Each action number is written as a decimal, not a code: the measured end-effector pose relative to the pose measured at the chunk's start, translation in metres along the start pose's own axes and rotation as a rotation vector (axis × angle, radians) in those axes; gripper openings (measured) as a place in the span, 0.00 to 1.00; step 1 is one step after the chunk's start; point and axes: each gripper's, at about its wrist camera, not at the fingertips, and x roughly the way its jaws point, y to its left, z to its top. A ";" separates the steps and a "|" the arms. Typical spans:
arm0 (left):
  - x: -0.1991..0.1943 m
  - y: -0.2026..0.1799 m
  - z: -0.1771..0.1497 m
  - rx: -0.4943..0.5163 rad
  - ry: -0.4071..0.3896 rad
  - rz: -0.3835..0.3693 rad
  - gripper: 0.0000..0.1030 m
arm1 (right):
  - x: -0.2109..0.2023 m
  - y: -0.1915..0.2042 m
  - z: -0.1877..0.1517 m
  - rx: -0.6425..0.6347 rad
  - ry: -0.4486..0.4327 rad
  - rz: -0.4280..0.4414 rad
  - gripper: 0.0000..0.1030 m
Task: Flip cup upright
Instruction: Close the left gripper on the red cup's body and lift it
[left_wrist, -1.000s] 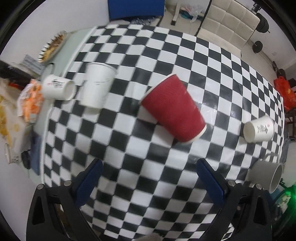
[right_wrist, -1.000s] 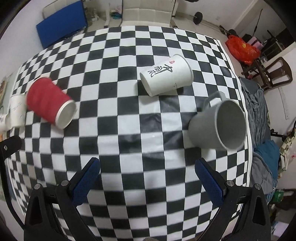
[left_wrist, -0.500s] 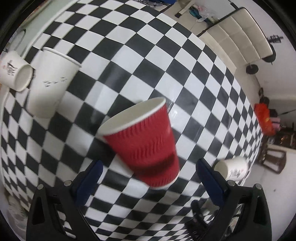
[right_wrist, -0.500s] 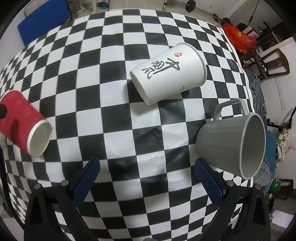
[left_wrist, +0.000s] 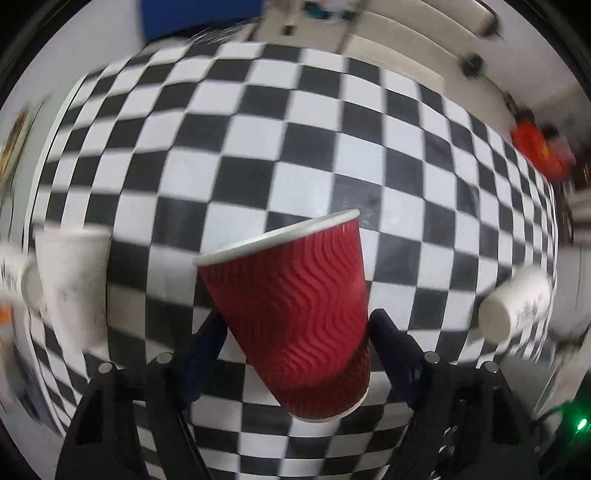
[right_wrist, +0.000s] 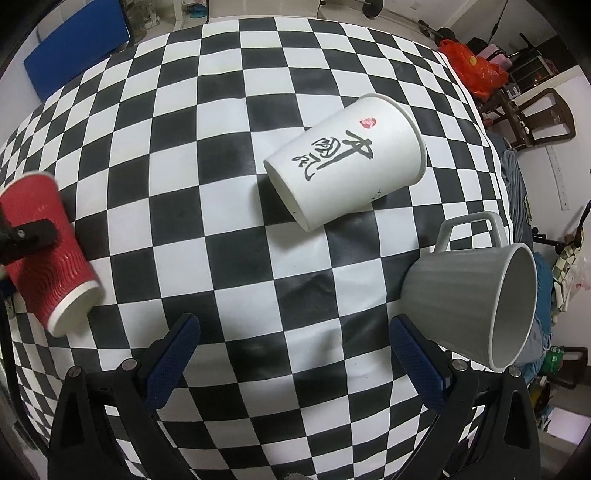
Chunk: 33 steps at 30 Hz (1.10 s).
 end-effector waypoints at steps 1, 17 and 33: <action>0.000 -0.003 0.001 0.033 0.010 0.003 0.75 | -0.001 0.001 -0.001 0.002 0.001 0.000 1.00; 0.021 -0.007 0.007 -0.004 0.039 -0.113 0.69 | -0.001 -0.004 -0.008 0.032 0.009 -0.009 1.00; -0.028 -0.039 -0.051 0.128 -0.068 -0.071 0.68 | -0.019 -0.014 -0.053 0.002 -0.008 -0.002 1.00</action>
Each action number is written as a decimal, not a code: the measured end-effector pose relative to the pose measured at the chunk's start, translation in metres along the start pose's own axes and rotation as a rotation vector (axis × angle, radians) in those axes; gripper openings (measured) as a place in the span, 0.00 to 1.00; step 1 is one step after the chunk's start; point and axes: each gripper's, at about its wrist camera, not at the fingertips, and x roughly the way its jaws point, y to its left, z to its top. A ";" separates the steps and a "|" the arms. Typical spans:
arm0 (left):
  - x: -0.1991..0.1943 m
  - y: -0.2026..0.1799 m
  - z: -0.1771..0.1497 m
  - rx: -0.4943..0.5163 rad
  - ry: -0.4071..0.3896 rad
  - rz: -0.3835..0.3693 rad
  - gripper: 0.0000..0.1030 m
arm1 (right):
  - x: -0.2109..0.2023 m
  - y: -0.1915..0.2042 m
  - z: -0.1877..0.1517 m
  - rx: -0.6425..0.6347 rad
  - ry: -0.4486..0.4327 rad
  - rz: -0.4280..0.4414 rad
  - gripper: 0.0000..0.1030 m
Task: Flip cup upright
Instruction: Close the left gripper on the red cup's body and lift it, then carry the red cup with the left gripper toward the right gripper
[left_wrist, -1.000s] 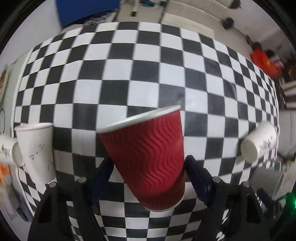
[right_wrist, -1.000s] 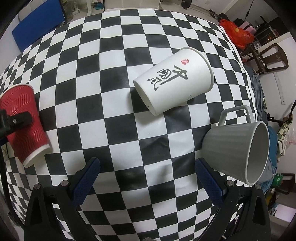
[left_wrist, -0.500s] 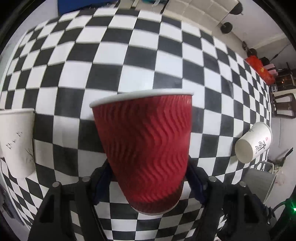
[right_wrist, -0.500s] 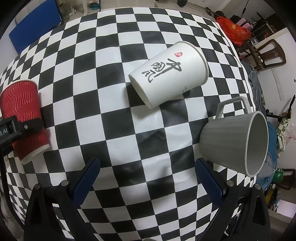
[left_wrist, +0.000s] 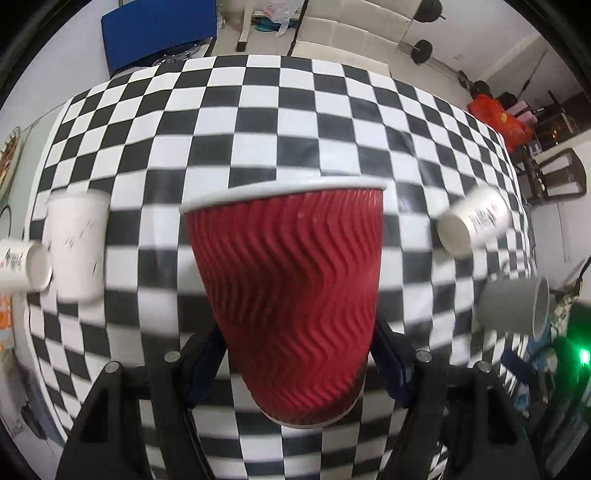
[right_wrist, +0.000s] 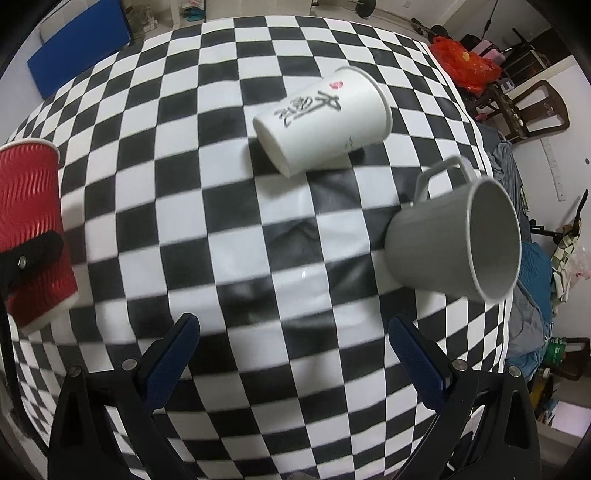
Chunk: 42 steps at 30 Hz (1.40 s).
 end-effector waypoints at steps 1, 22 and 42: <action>0.000 0.001 -0.015 0.000 -0.001 0.000 0.68 | -0.002 -0.002 -0.006 -0.007 -0.001 0.001 1.00; -0.023 -0.059 -0.213 -0.045 0.055 0.014 0.68 | -0.003 -0.094 -0.162 -0.108 0.020 0.057 1.00; 0.048 -0.089 -0.212 -0.012 0.144 0.071 0.71 | 0.038 -0.139 -0.178 -0.046 0.096 0.022 1.00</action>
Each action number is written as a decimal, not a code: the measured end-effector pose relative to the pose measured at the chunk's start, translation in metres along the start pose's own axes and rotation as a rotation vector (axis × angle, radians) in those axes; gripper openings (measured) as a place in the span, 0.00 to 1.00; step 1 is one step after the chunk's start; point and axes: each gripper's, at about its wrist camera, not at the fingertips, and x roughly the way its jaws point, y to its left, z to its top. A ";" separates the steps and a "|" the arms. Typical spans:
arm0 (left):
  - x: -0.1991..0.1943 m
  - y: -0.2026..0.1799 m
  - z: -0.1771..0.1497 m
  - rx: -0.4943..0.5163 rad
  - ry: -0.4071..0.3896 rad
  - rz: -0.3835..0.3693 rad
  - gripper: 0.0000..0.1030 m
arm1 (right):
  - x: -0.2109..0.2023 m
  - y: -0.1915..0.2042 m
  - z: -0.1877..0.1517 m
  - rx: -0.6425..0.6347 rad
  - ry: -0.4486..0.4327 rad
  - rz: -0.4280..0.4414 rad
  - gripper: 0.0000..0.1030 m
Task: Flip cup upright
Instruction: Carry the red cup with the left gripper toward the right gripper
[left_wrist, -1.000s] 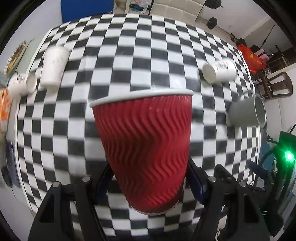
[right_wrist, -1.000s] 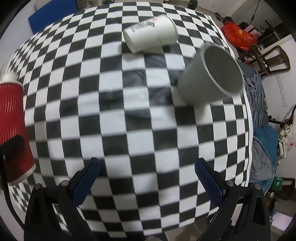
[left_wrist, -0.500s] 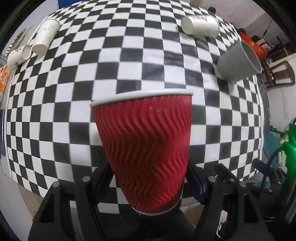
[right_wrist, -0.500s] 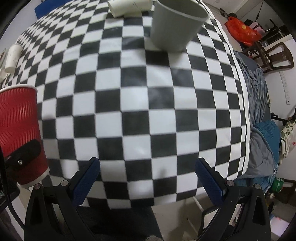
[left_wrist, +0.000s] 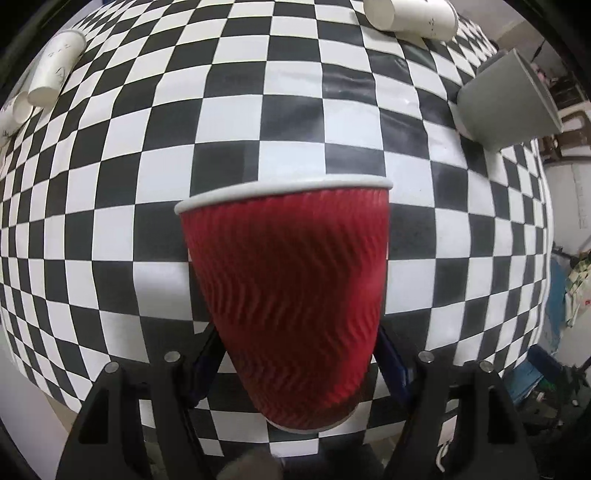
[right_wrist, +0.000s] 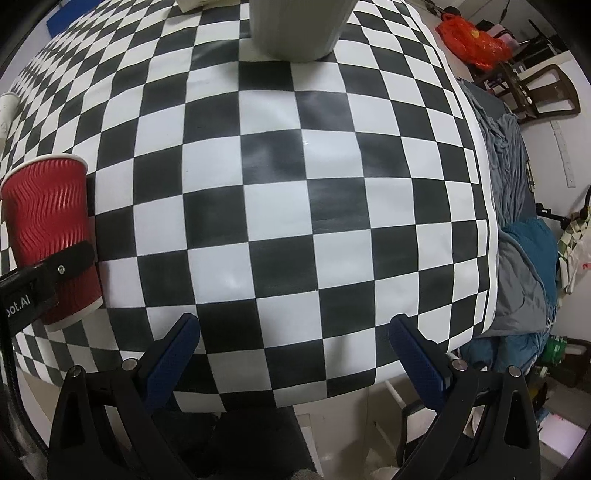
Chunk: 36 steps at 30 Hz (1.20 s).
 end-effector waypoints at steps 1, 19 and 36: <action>0.002 -0.001 0.001 0.003 0.008 0.009 0.73 | -0.001 -0.001 0.001 0.008 0.001 0.004 1.00; -0.069 0.008 -0.018 -0.053 -0.159 -0.069 0.87 | -0.023 -0.009 0.011 0.038 -0.015 0.082 1.00; -0.079 0.129 -0.037 -0.167 -0.292 0.200 0.88 | -0.059 0.094 0.022 -0.141 -0.017 0.247 1.00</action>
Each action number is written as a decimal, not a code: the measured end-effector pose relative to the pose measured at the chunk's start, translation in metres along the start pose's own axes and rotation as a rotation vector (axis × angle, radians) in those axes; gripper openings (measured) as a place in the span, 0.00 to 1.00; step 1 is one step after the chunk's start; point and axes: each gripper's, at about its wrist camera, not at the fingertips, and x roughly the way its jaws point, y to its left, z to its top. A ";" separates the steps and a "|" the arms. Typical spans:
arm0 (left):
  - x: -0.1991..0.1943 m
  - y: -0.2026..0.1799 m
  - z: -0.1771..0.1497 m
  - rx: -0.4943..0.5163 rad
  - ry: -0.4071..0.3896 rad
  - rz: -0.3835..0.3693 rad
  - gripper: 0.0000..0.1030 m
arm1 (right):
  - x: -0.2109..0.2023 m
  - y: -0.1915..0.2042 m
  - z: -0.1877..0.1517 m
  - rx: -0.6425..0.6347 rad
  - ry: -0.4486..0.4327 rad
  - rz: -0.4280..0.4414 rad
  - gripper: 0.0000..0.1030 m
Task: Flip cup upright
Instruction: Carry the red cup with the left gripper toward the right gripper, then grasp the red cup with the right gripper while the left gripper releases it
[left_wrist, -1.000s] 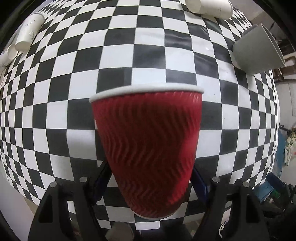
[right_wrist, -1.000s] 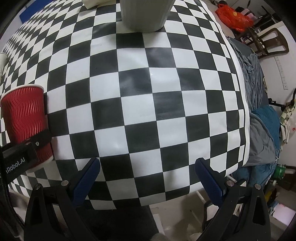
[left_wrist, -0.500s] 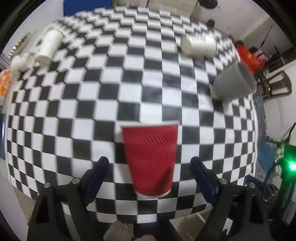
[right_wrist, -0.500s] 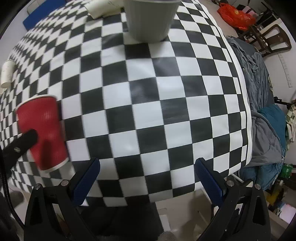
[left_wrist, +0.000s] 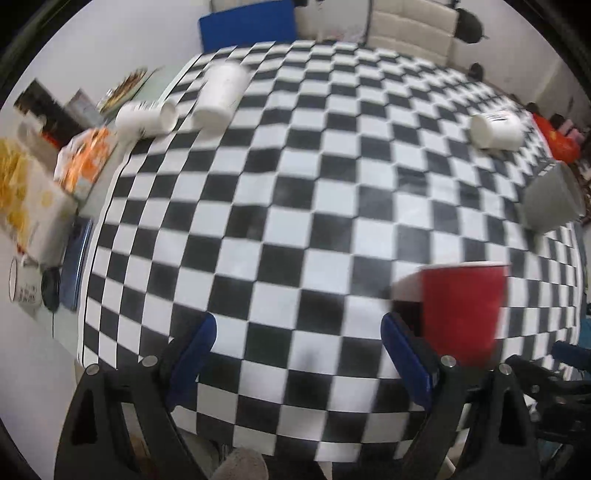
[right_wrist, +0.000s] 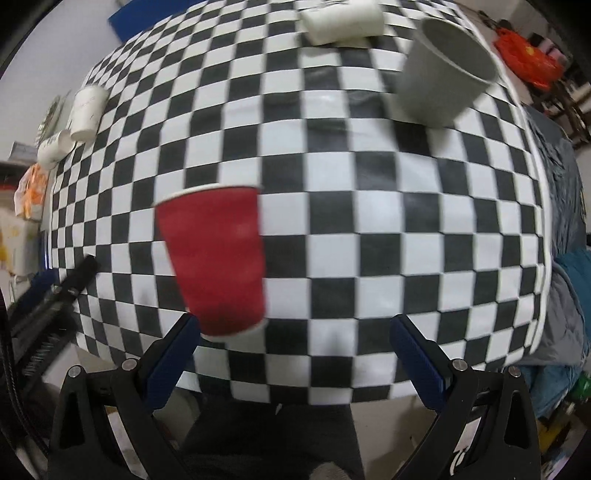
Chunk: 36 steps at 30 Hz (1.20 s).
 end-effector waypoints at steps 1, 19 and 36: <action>0.003 0.003 -0.001 -0.008 0.005 0.006 0.88 | 0.004 0.007 0.004 -0.016 0.011 0.008 1.00; 0.042 0.022 0.010 -0.050 0.082 -0.006 0.88 | 0.070 0.044 0.060 -0.132 0.233 0.009 0.99; 0.060 0.018 0.027 -0.045 0.091 -0.006 0.88 | 0.028 0.018 0.051 -0.025 -0.127 0.044 0.76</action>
